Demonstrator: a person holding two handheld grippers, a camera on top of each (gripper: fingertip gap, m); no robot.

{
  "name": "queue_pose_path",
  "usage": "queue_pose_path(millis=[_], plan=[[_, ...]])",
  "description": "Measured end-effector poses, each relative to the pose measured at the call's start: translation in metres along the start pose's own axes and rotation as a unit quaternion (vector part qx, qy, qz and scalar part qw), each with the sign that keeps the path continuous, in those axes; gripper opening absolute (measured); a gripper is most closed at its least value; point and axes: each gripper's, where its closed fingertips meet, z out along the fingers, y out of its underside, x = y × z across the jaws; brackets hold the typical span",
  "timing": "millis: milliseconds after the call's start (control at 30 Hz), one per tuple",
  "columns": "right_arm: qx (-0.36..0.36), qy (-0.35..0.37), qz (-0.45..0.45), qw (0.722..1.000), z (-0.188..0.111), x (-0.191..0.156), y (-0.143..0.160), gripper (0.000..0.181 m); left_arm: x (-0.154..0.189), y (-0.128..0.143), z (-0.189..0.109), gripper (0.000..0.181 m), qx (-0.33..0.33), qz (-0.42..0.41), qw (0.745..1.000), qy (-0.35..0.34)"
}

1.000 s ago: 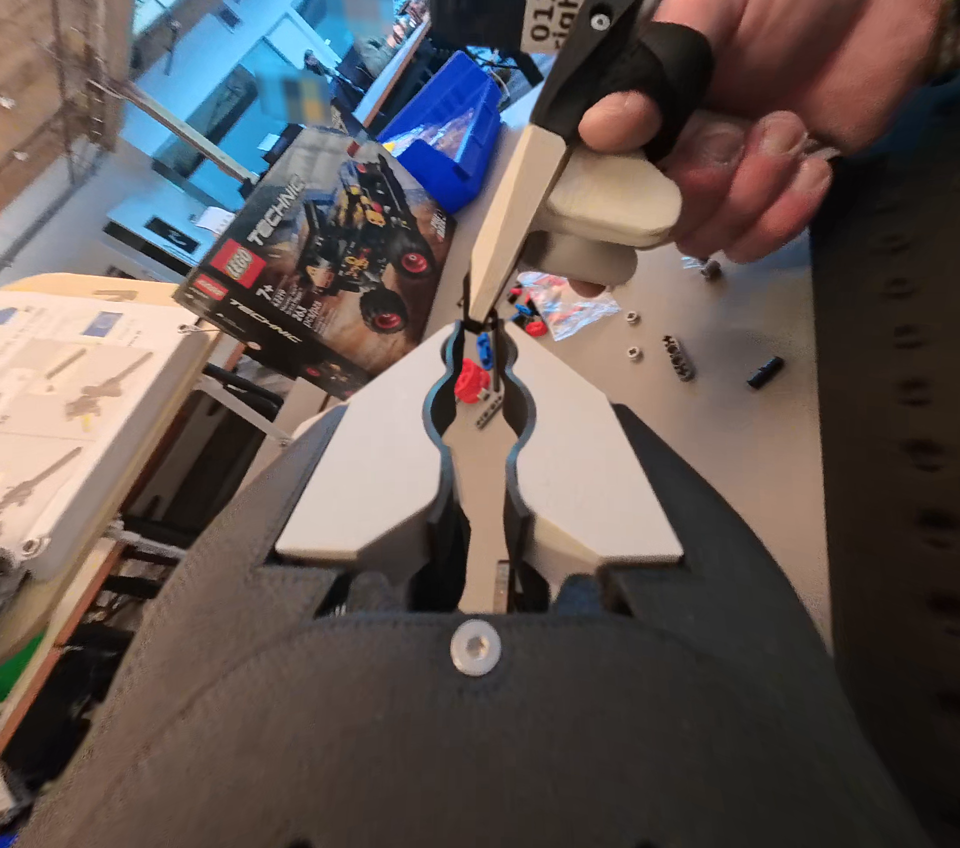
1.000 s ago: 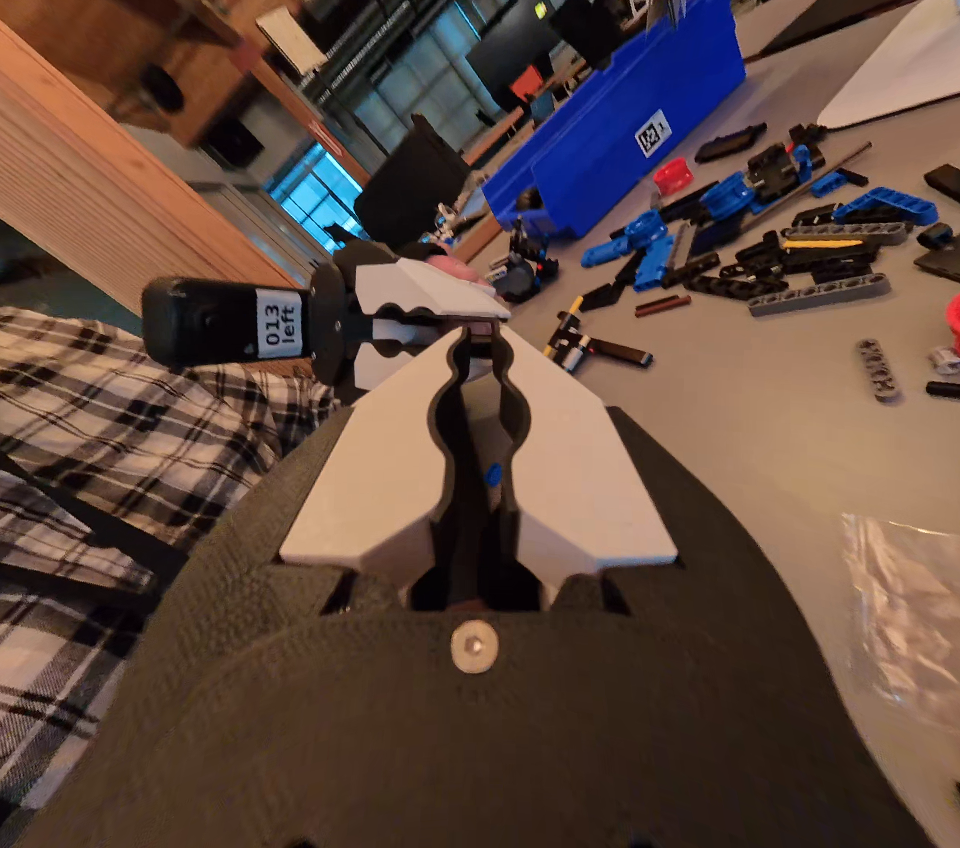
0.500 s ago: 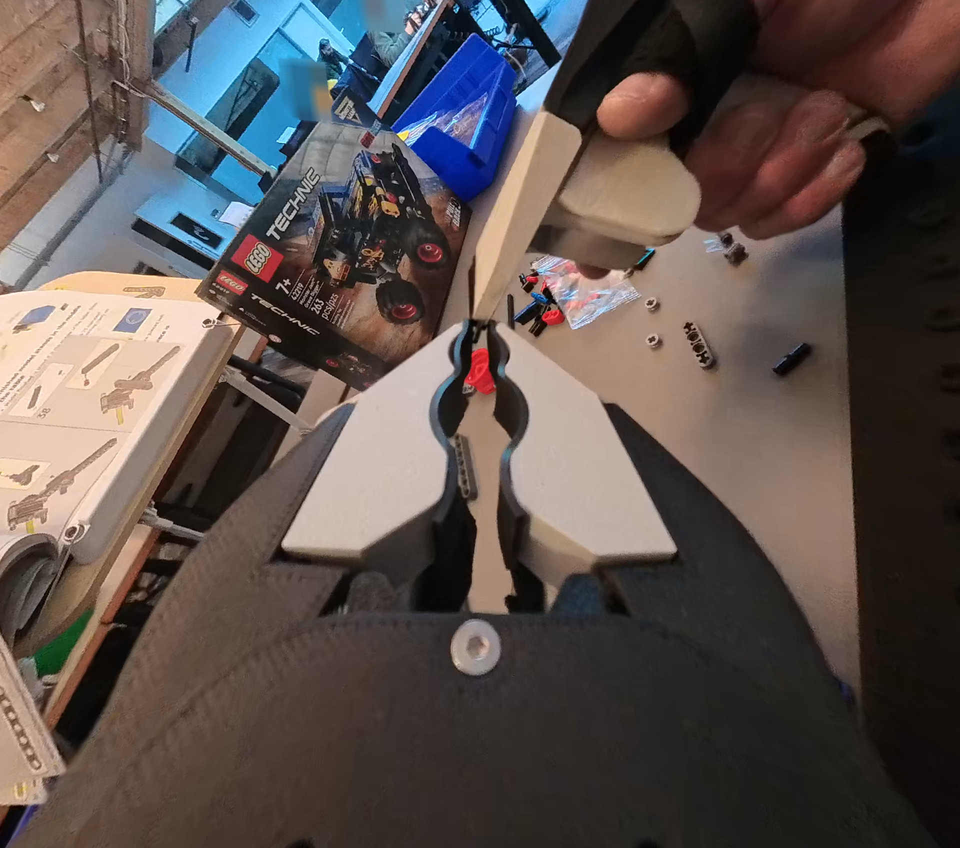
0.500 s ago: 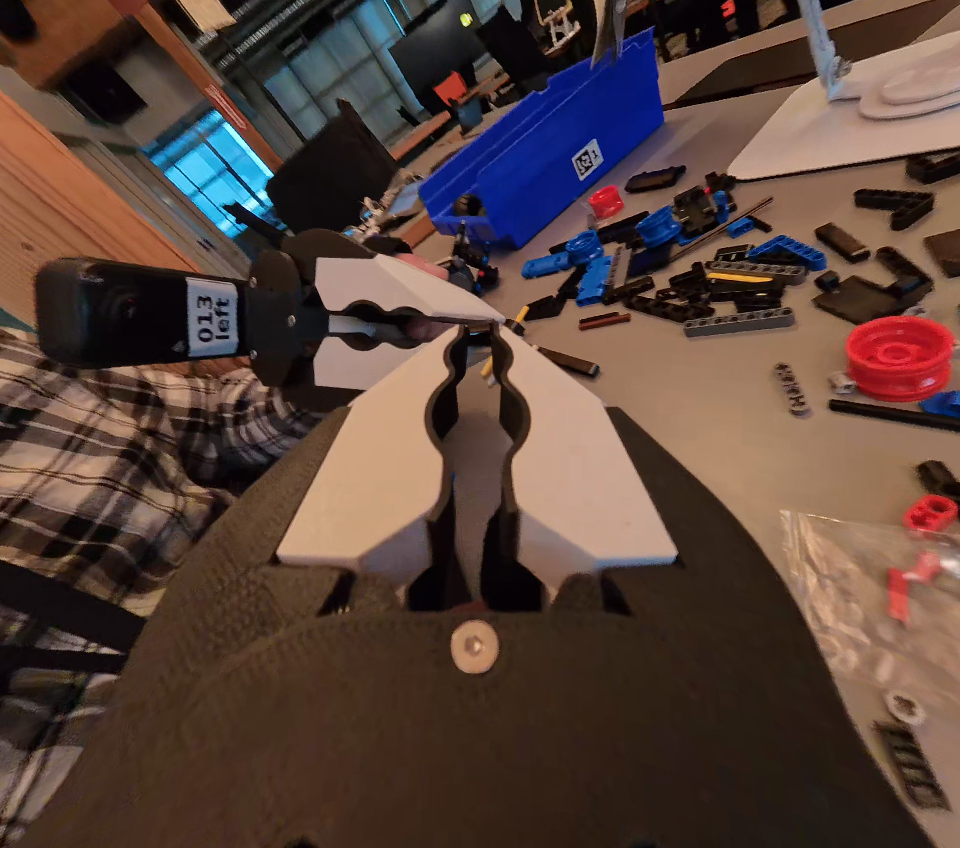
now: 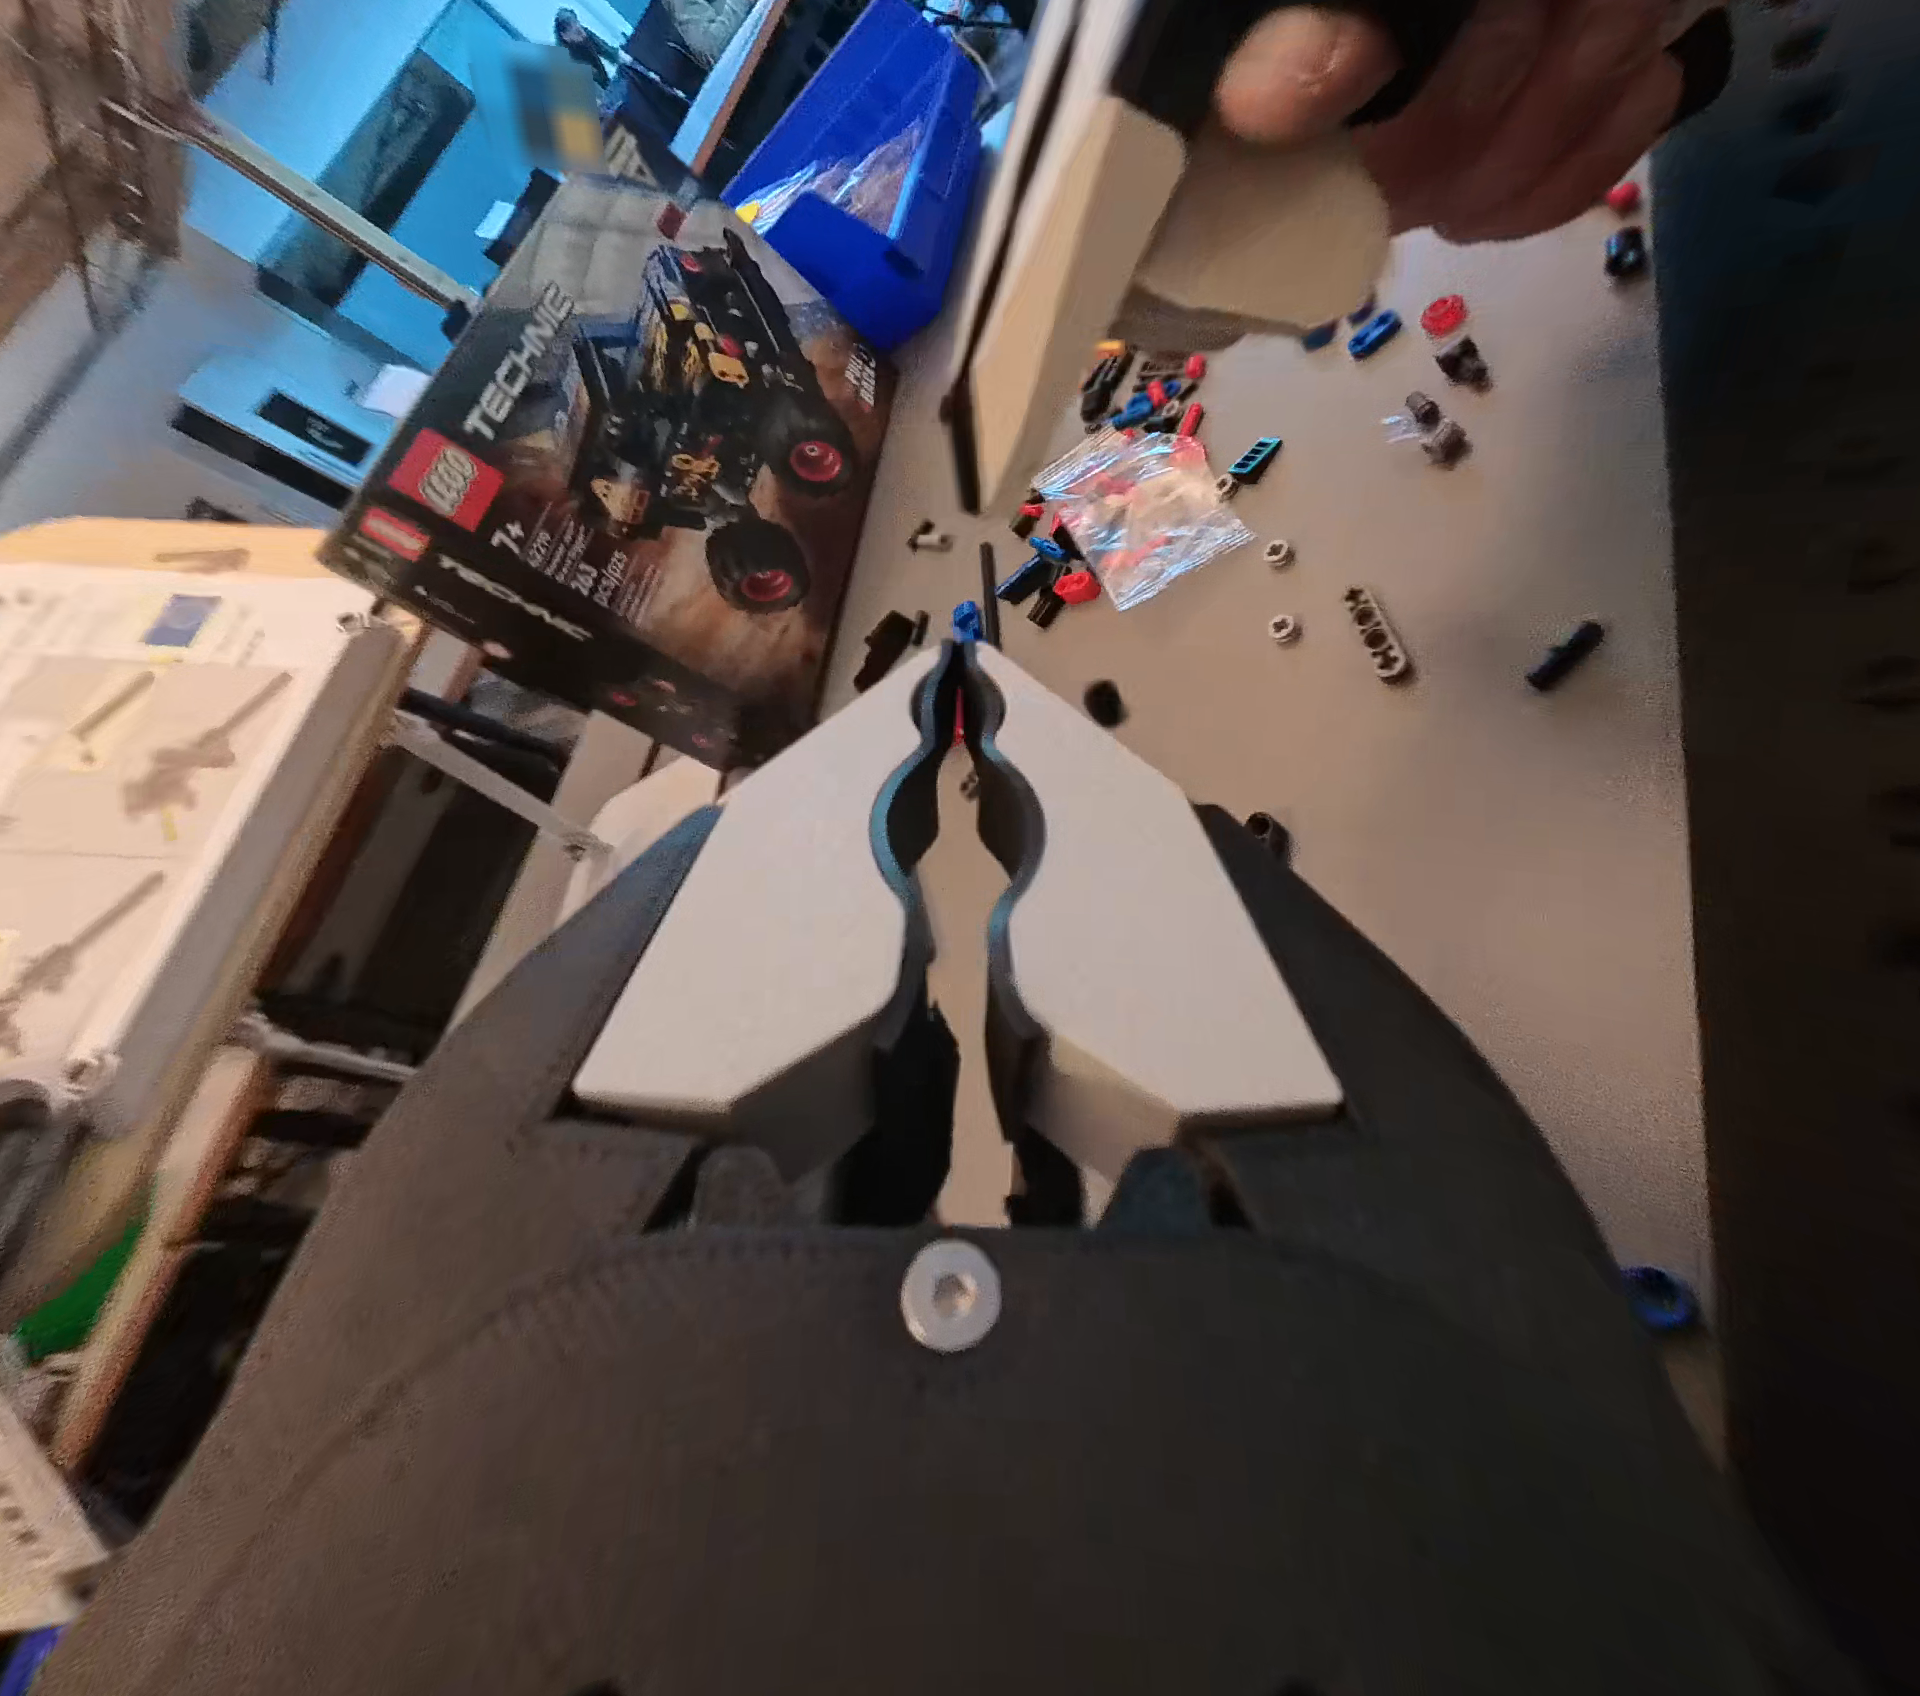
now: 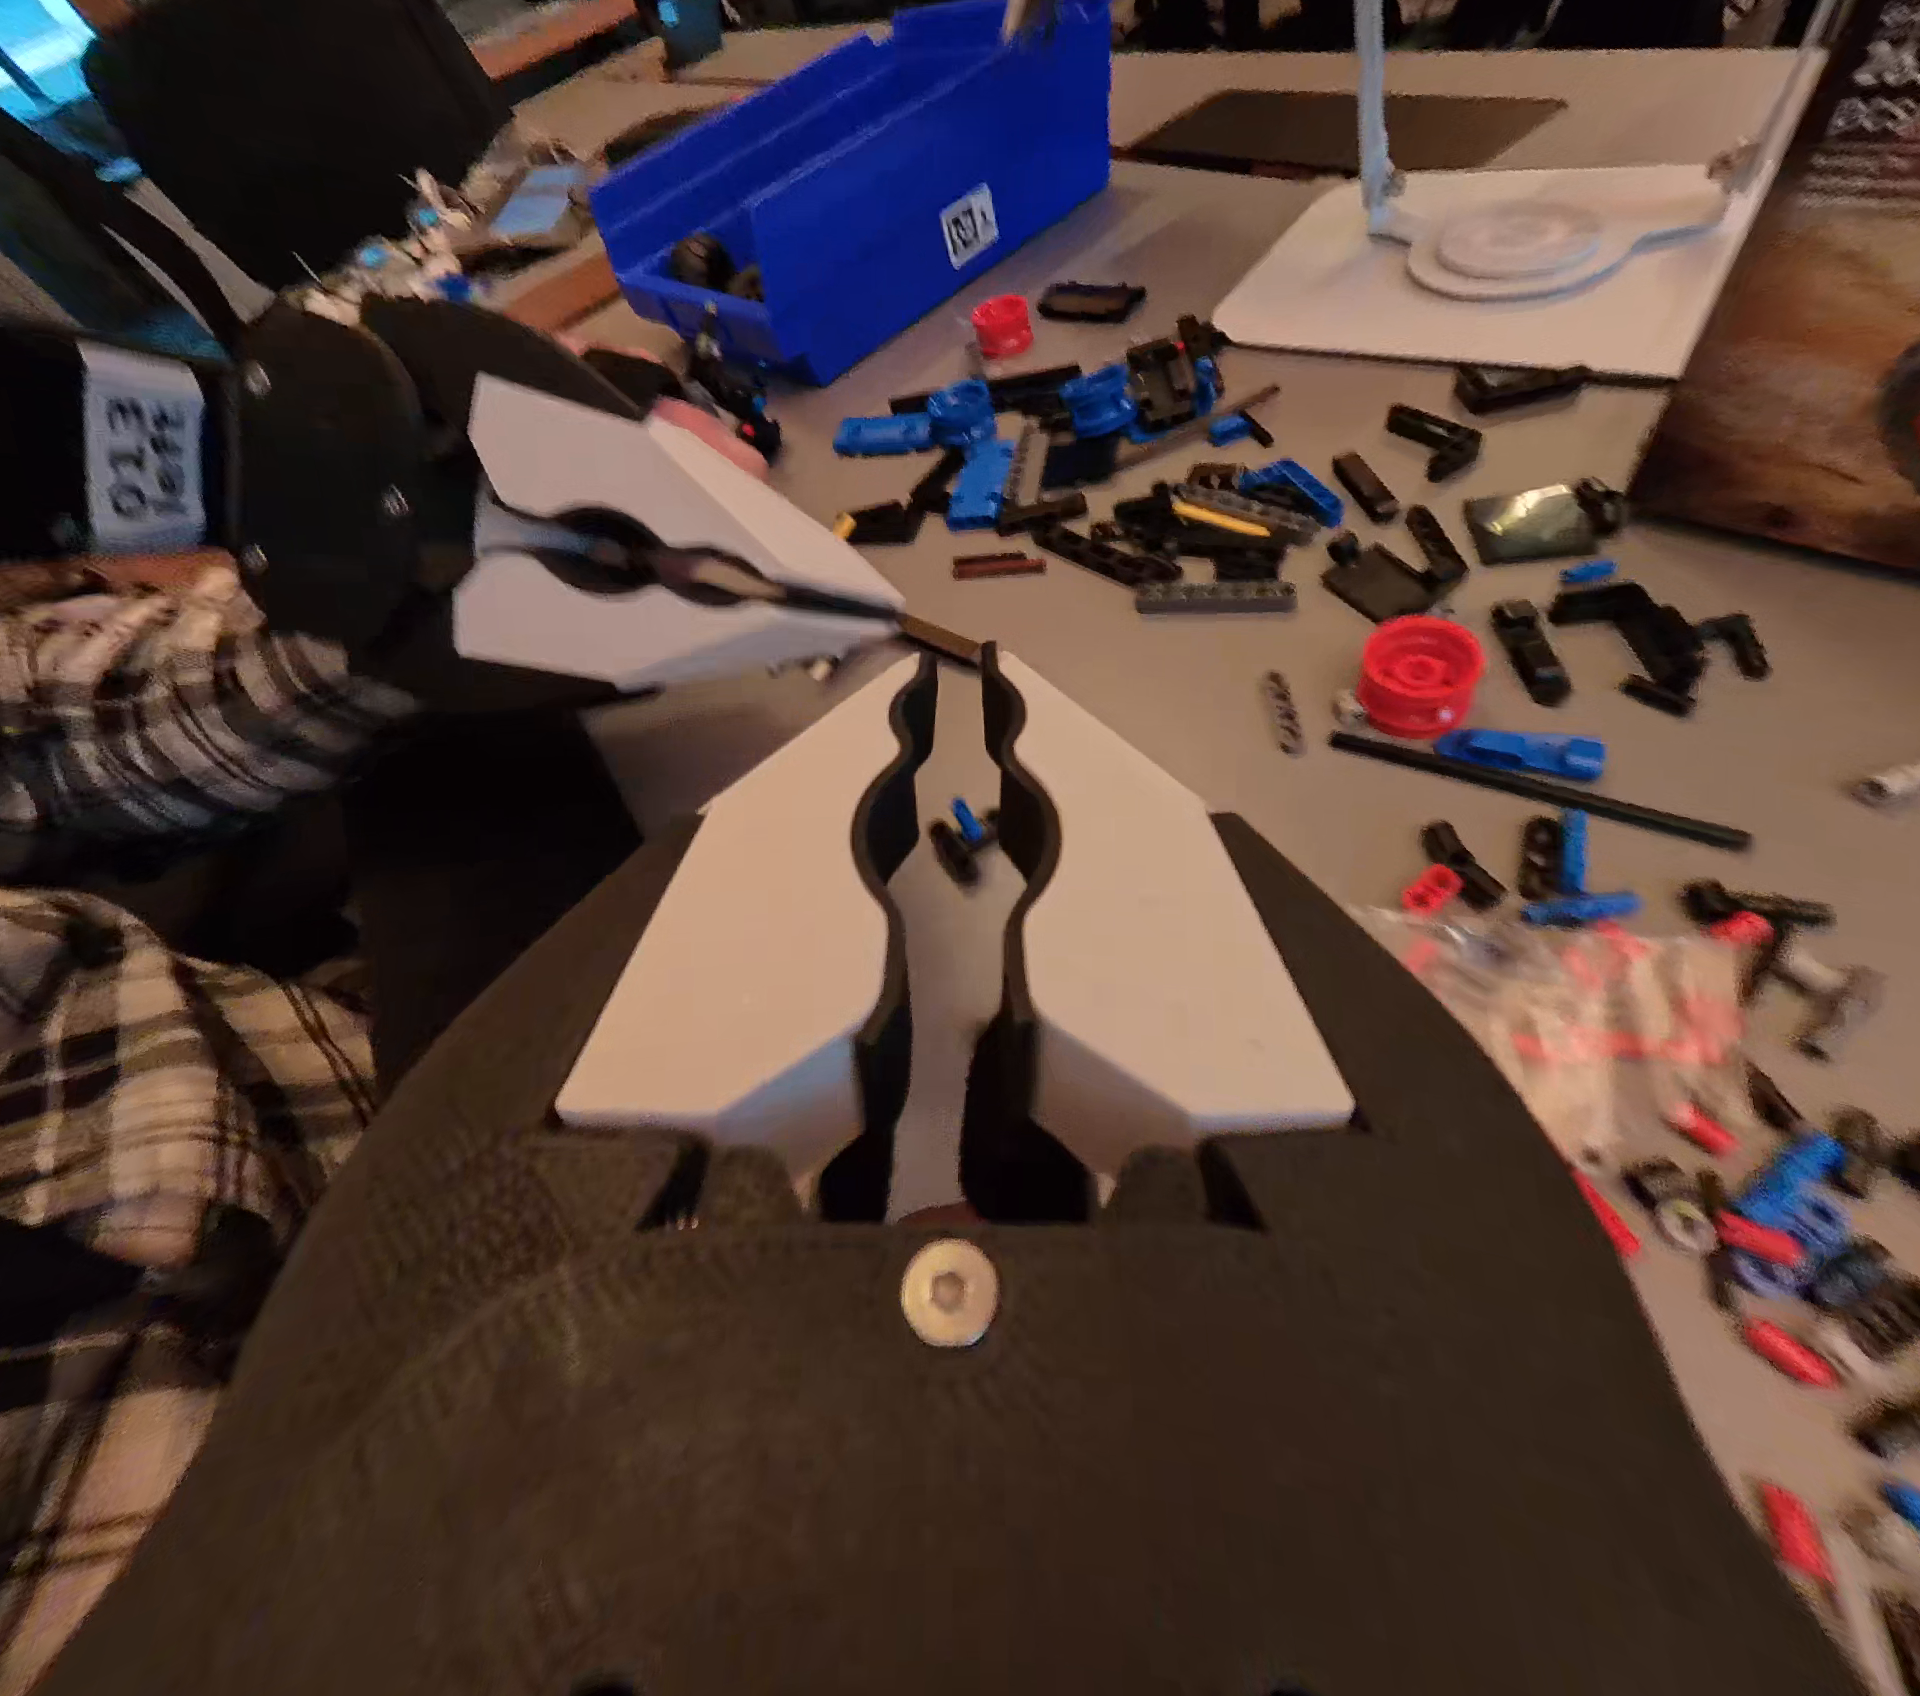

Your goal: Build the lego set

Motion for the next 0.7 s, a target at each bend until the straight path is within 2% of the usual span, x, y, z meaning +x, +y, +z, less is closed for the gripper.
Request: queue_pose_path(millis=[100,200,300,400,533,633,700], plan=[[-0.06,0.031,-0.038,0.997,-0.005,0.012,0.022,0.011,-0.003,0.016,0.0,0.0,-0.02,-0.06,0.997,0.034],[-0.09,0.032,-0.054,0.994,-0.006,0.013,0.034,0.012,-0.004,0.038,-0.002,0.0,-0.054,-0.102,0.992,0.057],[-0.123,0.039,-0.081,0.988,-0.002,0.016,0.046,0.014,-0.01,0.05,-0.006,0.0,-0.075,-0.113,0.989,0.055],[-0.16,0.095,-0.127,0.974,-0.01,0.046,0.05,0.017,-0.004,0.057,-0.007,0.0,-0.089,-0.127,0.985,0.076],[-0.185,0.12,-0.145,0.965,-0.017,0.075,0.046,0.02,0.005,0.061,-0.002,0.0,-0.106,-0.108,0.985,0.086],[-0.22,0.133,-0.177,0.95,-0.009,0.091,0.046,0.019,0.011,0.06,0.001,0.0,-0.108,-0.106,0.984,0.097],[-0.241,0.117,-0.181,0.946,0.0,0.093,0.051,0.019,0.012,0.062,0.001,0.0,-0.111,-0.105,0.983,0.098]])
